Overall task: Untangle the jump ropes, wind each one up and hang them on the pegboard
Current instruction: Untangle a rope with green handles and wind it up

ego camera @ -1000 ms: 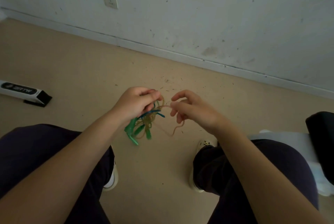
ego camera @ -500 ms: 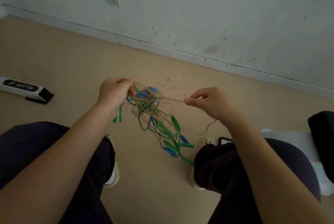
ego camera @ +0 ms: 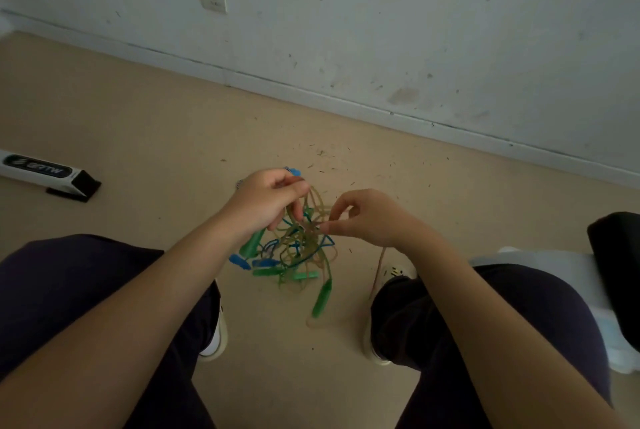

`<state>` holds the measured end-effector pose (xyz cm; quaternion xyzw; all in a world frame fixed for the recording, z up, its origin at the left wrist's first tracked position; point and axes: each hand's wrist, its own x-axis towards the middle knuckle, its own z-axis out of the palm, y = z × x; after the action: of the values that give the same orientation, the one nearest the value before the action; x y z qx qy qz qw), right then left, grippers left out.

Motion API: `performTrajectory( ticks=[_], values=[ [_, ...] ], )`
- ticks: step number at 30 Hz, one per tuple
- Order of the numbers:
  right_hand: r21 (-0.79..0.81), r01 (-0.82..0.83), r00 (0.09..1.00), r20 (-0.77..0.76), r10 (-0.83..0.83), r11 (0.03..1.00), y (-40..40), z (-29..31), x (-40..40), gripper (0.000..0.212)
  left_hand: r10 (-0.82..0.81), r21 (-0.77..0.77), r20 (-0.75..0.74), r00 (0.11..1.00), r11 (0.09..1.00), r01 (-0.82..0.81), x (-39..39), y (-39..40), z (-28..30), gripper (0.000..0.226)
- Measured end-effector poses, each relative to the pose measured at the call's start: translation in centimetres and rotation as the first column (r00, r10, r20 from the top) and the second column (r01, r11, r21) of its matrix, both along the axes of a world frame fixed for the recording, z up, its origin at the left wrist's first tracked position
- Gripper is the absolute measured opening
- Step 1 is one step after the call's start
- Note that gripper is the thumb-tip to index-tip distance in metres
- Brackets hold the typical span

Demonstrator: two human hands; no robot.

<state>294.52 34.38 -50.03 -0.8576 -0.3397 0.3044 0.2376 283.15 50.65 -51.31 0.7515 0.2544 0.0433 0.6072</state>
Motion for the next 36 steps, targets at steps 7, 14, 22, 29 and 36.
performTrajectory(
  ticks=[7,14,22,29,36],
  values=[
    [0.004,0.138,0.977,0.166,-0.137,0.99,-0.1,-0.4,0.3,0.026,0.052,0.016,0.021,0.998,0.999,-0.052,0.0,0.6,-0.5,0.013],
    [-0.022,0.09,0.99,0.114,-0.087,0.996,0.1,0.5,0.1,0.02,0.093,0.016,0.032,0.995,0.995,-0.094,0.1,0.7,-0.4,0.012],
    [0.07,0.22,0.959,0.168,-0.228,0.973,-0.5,0.6,1.0,0.026,0.34,0.225,-0.012,0.94,0.917,-0.329,0.3,1.5,-0.7,0.015],
    [-0.04,0.126,0.978,0.174,-0.117,0.991,-1.1,0.6,1.7,0.014,0.217,0.198,-0.02,0.976,0.958,-0.209,0.1,1.2,-0.5,0.015],
    [-0.108,-0.013,0.994,0.103,0.024,0.994,0.0,0.1,-0.2,0.019,0.044,0.126,-0.03,0.999,0.991,-0.04,0.2,0.3,-1.2,0.01]
  ],
)
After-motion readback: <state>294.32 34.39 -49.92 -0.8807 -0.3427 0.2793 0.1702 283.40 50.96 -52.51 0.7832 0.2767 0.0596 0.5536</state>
